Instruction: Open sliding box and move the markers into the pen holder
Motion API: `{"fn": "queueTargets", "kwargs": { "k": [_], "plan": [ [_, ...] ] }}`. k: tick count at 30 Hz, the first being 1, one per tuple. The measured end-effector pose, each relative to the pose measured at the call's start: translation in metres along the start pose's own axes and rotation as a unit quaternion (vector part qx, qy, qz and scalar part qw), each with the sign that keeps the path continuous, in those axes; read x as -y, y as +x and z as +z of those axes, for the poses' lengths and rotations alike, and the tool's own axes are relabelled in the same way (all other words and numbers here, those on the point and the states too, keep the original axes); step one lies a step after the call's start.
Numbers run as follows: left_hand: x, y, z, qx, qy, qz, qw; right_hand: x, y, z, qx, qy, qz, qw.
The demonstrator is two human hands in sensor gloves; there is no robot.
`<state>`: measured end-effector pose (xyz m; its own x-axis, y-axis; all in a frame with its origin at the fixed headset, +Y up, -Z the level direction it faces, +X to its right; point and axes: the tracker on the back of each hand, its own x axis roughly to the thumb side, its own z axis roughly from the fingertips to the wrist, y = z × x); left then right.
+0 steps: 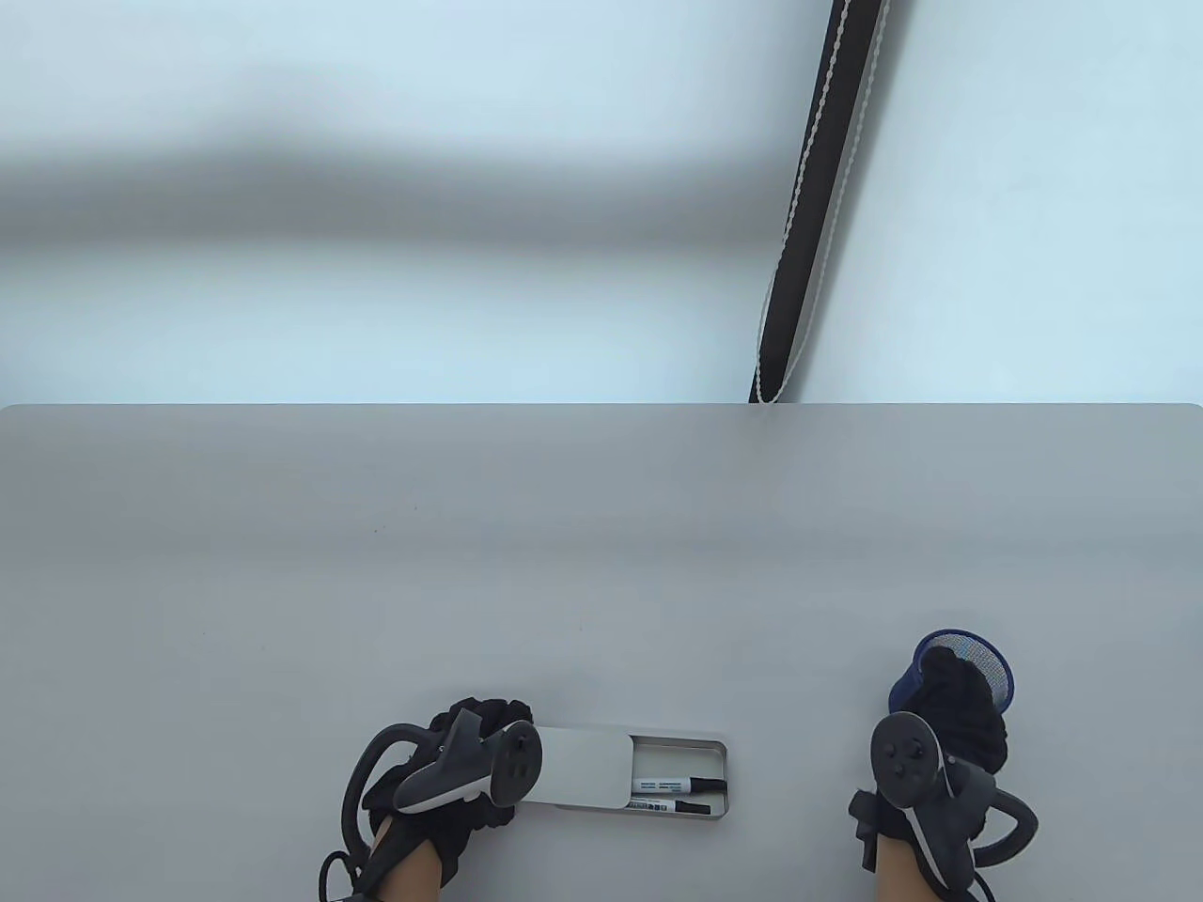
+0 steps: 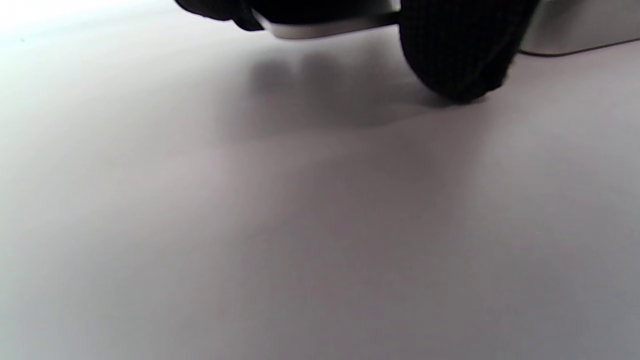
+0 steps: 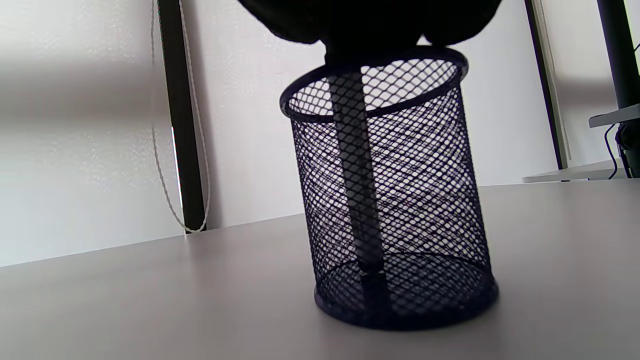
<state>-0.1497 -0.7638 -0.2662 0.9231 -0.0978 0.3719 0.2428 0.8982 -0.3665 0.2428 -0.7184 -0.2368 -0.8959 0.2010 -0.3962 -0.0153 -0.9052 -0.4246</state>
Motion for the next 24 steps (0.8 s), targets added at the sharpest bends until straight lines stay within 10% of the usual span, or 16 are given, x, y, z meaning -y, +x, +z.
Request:
{"fn": "queueTargets", "kwargs": {
  "k": [15, 24],
  "plan": [
    [0.000, 0.001, 0.000, 0.004, -0.008, 0.000, 1.000, 0.012, 0.042, 0.013, 0.128, -0.013, -0.013, 0.992],
    [0.001, 0.002, 0.000, 0.013, -0.012, 0.003, 1.000, -0.001, 0.093, 0.039, 0.270, 0.099, -0.050, 0.956]
  ]
}}
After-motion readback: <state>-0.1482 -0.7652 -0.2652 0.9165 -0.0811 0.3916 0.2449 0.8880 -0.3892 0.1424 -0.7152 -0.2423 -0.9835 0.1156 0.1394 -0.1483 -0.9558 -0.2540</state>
